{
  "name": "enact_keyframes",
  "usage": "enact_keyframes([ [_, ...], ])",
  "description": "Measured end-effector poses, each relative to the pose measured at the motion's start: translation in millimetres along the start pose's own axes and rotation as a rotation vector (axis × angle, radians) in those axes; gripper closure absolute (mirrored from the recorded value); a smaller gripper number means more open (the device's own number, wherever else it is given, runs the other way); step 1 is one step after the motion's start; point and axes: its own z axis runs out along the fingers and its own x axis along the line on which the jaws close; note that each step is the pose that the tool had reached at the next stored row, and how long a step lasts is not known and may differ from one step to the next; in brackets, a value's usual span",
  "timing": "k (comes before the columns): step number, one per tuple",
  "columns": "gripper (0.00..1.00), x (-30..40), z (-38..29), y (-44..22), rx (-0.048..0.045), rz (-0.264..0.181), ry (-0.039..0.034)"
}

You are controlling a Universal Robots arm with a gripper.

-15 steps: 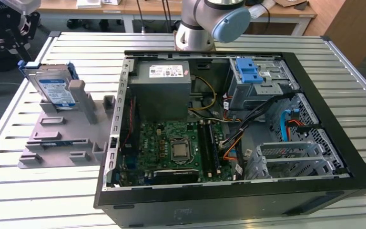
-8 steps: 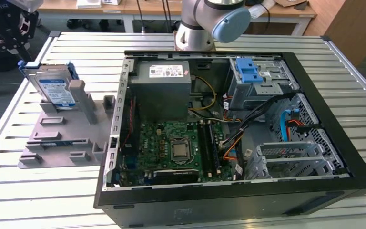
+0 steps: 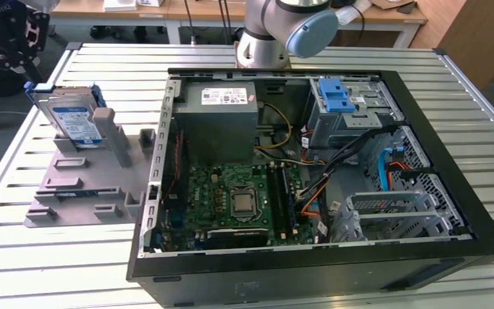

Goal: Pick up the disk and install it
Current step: 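Pick up the disk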

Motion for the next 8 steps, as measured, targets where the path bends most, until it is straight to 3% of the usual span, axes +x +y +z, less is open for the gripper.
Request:
enact_keyframes([
  [8,0.89,0.0,0.2,0.0,-0.0013,-0.100,0.0027],
])
